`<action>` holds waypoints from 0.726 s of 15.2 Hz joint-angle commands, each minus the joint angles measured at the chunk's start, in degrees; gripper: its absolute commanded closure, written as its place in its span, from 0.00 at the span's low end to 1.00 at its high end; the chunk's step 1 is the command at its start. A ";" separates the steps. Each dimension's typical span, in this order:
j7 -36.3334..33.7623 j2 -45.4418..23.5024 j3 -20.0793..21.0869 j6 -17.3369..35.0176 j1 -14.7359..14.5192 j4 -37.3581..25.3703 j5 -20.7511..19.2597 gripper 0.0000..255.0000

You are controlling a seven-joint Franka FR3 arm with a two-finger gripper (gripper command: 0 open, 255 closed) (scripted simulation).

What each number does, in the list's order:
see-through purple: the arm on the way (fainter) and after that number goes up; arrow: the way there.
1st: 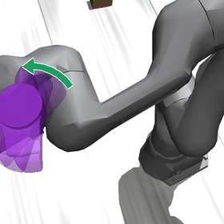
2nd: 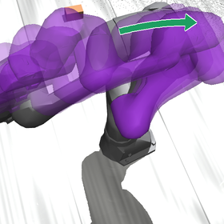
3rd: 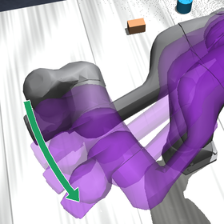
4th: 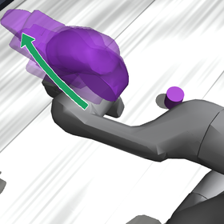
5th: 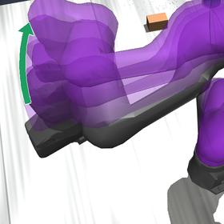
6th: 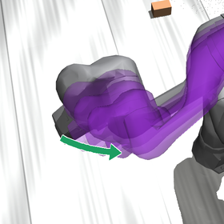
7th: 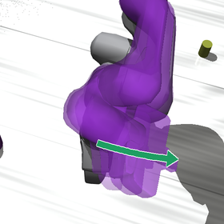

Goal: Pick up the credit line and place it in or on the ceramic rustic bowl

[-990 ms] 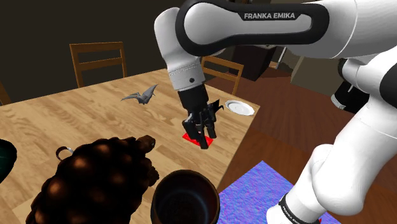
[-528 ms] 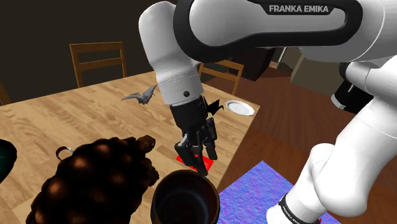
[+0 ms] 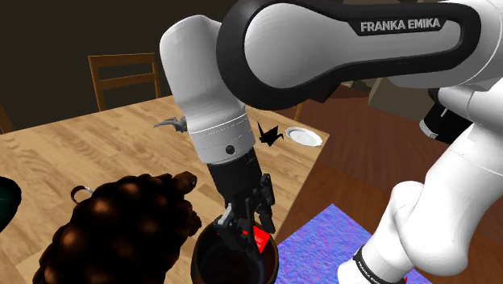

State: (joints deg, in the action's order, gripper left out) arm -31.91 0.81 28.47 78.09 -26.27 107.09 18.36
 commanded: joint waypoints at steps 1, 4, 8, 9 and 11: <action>0.21 -0.14 0.13 1.57 -0.12 1.42 -0.03 1.00; 0.68 -0.54 0.23 3.76 -0.22 3.30 -0.21 1.00; 1.23 -1.25 0.38 6.69 -0.36 5.63 -0.49 1.00; 1.35 -1.46 0.41 7.42 -0.39 6.18 -0.57 1.00; 1.51 -1.74 0.45 8.35 -0.44 6.86 -0.67 1.00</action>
State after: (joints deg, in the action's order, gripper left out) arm -30.47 -0.68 28.92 86.03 -26.70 113.79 17.80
